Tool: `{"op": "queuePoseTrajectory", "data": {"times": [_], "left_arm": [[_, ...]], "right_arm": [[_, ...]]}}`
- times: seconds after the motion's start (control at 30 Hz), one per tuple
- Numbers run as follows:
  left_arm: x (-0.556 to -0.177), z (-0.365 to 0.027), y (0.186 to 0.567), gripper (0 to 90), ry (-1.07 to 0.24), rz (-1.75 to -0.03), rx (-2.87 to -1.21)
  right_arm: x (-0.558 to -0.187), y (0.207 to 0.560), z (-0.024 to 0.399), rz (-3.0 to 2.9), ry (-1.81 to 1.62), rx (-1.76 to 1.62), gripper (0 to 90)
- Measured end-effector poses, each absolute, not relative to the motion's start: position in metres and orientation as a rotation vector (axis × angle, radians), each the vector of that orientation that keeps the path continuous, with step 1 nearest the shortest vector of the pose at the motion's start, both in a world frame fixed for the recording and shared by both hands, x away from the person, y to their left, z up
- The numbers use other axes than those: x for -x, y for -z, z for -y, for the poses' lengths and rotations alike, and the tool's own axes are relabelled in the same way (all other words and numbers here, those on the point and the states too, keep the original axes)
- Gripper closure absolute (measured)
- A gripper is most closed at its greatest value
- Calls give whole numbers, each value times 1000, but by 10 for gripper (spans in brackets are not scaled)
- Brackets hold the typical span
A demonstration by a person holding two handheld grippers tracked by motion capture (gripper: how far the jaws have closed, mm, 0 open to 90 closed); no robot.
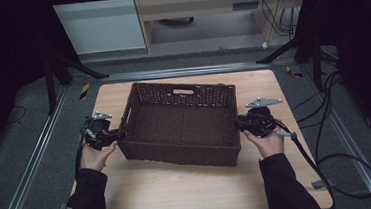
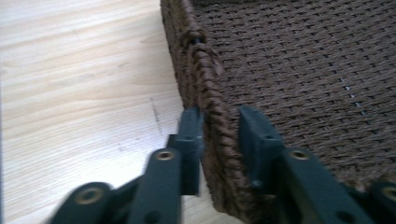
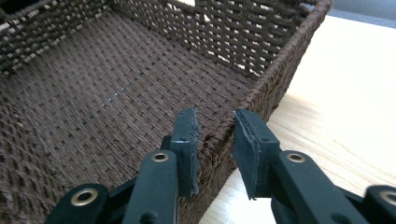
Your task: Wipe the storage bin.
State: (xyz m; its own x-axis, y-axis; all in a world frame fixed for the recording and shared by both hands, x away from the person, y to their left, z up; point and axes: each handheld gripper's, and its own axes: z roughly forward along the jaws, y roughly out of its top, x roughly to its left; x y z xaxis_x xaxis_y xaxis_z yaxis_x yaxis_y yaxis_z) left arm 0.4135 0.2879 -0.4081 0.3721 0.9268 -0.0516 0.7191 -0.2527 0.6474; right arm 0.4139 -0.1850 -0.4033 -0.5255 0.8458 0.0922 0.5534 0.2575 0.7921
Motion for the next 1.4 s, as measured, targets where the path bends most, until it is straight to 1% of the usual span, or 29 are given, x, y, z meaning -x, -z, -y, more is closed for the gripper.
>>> {"op": "queuePoseTrajectory", "data": {"times": [0.17, 0.3, 0.4, 0.53, 0.8, 0.87, 0.93, 1.03, 1.2, 1.3, 1.4], "left_arm": [[-420, -285, 411, 793, -509, -1442, -2031], [-423, -288, 411, 800, -491, -1436, -2027], [-423, -290, 409, 770, -484, -1425, -2035], [-421, -291, 407, 701, -490, -1417, -2034], [-413, -295, 398, 670, -486, -1397, -2022], [-412, -297, 398, 689, -487, -1406, -2023], [-412, -298, 398, 743, -471, -1408, -2011], [-413, -297, 398, 789, -474, -1412, -2018], [-419, -298, 400, 814, -472, -1422, -1997], [-423, -300, 402, 822, -479, -1429, -1975], [-424, -300, 403, 821, -489, -1429, -1967]], "right_arm": [[-423, 400, 188, -2117, -1151, -1284, 669], [-431, 404, 182, -2113, -1137, -1287, 671], [-433, 409, 179, -2125, -1093, -1280, 677], [-431, 408, 179, -2137, -1083, -1281, 699], [-421, 405, 177, -2178, -1047, -1284, 691], [-417, 404, 177, -2185, -1037, -1284, 686], [-413, 402, 177, -2193, -1031, -1288, 682], [-412, 400, 178, -2208, -1035, -1290, 661], [-420, 399, 178, -2152, -1058, -1289, 586], [-427, 402, 178, -2119, -1047, -1307, 582], [-430, 406, 177, -2114, -1026, -1309, 602]]}}
